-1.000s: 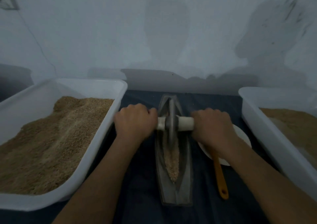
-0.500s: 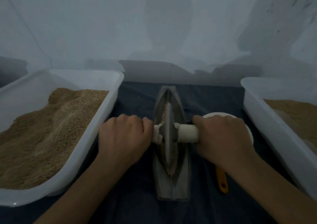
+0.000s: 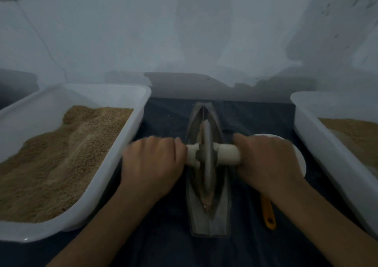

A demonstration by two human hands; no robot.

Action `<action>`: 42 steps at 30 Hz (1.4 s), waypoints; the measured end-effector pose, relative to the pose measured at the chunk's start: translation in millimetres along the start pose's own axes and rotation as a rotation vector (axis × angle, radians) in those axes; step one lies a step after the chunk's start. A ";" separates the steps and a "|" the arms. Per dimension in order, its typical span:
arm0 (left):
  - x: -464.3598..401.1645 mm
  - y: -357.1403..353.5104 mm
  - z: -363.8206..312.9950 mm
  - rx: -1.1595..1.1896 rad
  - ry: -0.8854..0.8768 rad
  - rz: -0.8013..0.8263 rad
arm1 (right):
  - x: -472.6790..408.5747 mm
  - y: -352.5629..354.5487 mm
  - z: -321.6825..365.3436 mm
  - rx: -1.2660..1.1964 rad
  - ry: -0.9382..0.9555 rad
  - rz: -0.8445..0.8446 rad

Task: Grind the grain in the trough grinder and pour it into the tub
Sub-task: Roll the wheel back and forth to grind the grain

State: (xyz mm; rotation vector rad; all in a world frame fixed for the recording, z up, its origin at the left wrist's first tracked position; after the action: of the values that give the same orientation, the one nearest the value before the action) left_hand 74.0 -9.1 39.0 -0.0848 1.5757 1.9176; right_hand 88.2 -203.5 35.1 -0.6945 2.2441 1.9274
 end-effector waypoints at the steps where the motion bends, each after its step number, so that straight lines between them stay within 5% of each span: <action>1: 9.9 9.0 -2.0 0.003 -0.029 -0.052 | 12.0 3.7 0.2 -0.024 0.023 -0.024; 12: -104.4 -41.1 33.1 -0.001 0.300 0.163 | -88.6 -38.3 -27.6 -0.089 -0.157 0.241; 21: 20.3 5.9 4.9 0.104 0.039 -0.029 | 15.8 18.8 6.2 -0.002 0.098 -0.152; 28: -58.1 -35.7 15.5 0.011 0.305 0.062 | -69.5 -25.9 -18.9 -0.025 -0.111 0.229; 32: -92.5 -46.5 32.3 0.071 0.393 0.100 | -99.0 -32.4 -25.0 -0.065 -0.132 0.309; 40: 11.1 3.9 -3.7 0.069 0.011 -0.060 | 22.9 7.1 -0.5 -0.038 -0.019 -0.005; 42: 9.1 -0.6 -3.1 0.023 -0.016 -0.059 | 25.0 5.5 -2.0 0.002 -0.011 0.039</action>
State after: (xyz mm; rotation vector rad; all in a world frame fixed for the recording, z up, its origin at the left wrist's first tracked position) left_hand 66.0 -7.9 33.7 -0.1047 1.5677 1.8504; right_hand 64.2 -211.7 31.4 -0.6430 2.2694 1.9417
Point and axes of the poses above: each hand's wrist, its own x-axis away from the middle knuckle, its own y-axis out of the back of the hand, z = x × y, the point moved 7 cm from there along -x, towards the middle knuckle, and after that the axes turned 3 degrees about z, right-handed, at the moved point
